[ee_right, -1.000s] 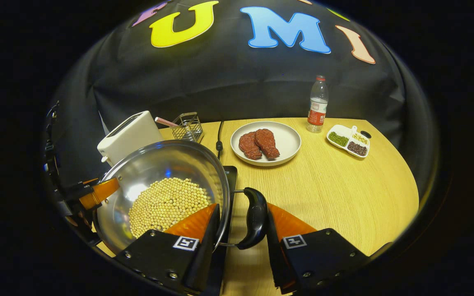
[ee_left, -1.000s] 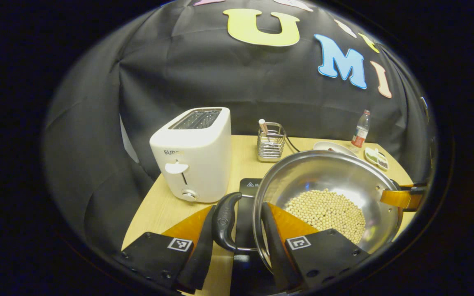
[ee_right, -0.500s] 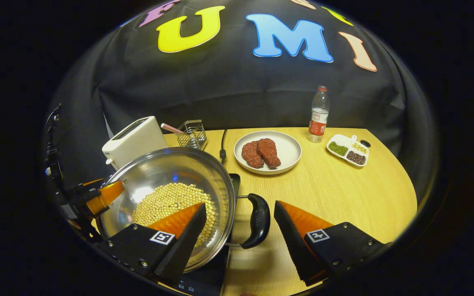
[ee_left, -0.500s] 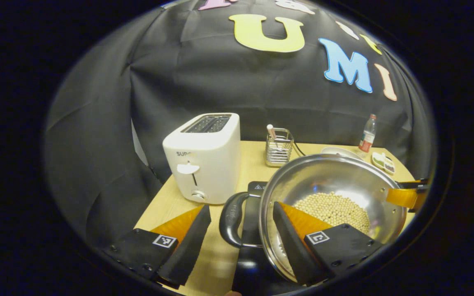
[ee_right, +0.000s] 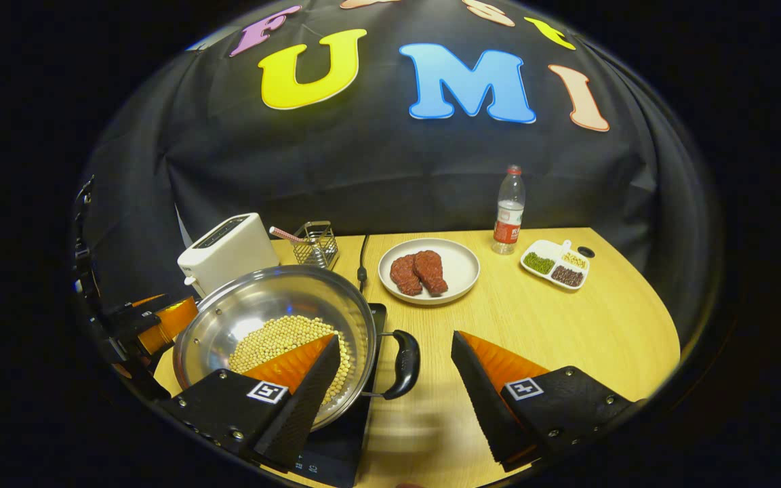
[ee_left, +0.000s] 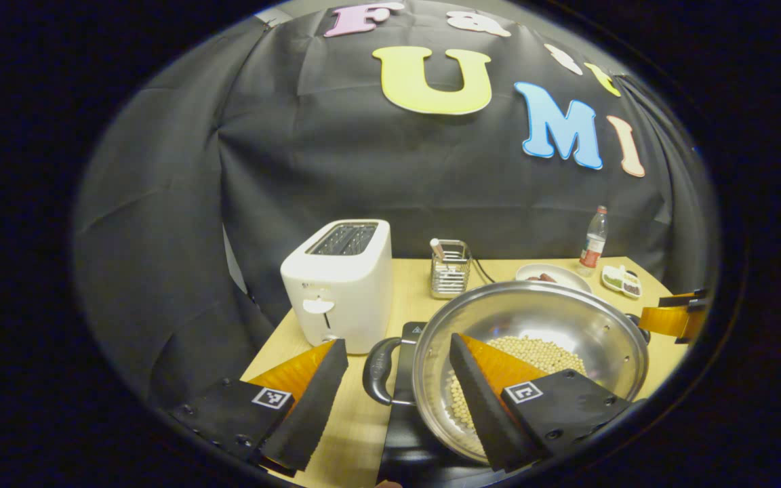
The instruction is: First push the handle of the pot to place it horizontally, then grasp the pot with both hands and set it on the induction cooktop.
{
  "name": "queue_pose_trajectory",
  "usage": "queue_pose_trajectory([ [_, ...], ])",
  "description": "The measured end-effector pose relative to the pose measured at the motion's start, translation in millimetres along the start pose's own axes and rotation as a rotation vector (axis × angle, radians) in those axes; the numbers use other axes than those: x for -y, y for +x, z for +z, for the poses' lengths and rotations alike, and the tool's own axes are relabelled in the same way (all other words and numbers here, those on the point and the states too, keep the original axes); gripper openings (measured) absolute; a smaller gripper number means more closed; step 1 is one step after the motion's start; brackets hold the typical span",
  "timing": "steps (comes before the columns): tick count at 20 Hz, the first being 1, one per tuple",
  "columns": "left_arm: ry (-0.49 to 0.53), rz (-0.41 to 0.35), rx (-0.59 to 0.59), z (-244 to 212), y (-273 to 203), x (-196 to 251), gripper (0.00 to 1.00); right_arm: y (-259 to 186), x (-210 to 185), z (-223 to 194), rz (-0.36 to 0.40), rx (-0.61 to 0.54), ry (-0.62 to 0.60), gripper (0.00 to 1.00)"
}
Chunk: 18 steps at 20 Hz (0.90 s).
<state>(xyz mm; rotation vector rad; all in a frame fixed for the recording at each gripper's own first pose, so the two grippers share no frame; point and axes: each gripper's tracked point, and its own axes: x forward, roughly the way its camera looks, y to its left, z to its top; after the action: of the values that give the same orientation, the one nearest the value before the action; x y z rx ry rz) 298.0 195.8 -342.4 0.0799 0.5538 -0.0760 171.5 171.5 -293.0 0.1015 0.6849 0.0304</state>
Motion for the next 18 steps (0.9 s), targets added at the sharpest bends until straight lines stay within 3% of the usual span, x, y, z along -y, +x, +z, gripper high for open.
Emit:
queue_pose_trajectory([
  [6,0.002,0.005,0.116,42.3,-47.6,33.7,1.00,-44.3,31.1,28.8,0.015,0.127,-0.022,1.00],
  [8,0.003,0.009,0.153,57.0,-68.3,53.3,0.92,-64.7,50.3,35.1,0.019,0.166,-0.030,1.00],
  [9,0.003,0.006,0.171,62.9,-77.6,66.3,0.91,-74.1,62.0,37.9,0.016,0.184,-0.036,1.00],
  [10,0.004,0.001,0.189,69.7,-89.1,79.4,1.00,-84.8,74.4,40.1,0.014,0.198,-0.041,1.00],
  [12,0.013,-0.006,0.232,82.0,-113.7,106.8,1.00,-109.5,100.3,44.8,0.009,0.233,-0.049,1.00],
  [13,0.017,-0.010,0.246,85.5,-126.2,123.8,0.92,-121.3,114.8,46.4,0.002,0.251,-0.050,1.00],
  [14,0.017,-0.016,0.264,90.7,-141.1,140.4,1.00,-135.2,129.8,48.7,-0.005,0.270,-0.047,1.00],
  [15,0.015,-0.024,0.281,96.1,-154.3,157.5,1.00,-147.1,143.7,49.2,-0.010,0.285,-0.043,1.00],
  [17,0.010,-0.026,0.316,101.4,-179.2,189.9,0.91,-174.0,172.7,49.9,-0.019,0.309,-0.033,1.00],
  [18,0.006,-0.022,0.332,104.5,-194.2,203.5,0.98,-187.5,186.2,49.9,-0.020,0.321,-0.028,1.00],
])
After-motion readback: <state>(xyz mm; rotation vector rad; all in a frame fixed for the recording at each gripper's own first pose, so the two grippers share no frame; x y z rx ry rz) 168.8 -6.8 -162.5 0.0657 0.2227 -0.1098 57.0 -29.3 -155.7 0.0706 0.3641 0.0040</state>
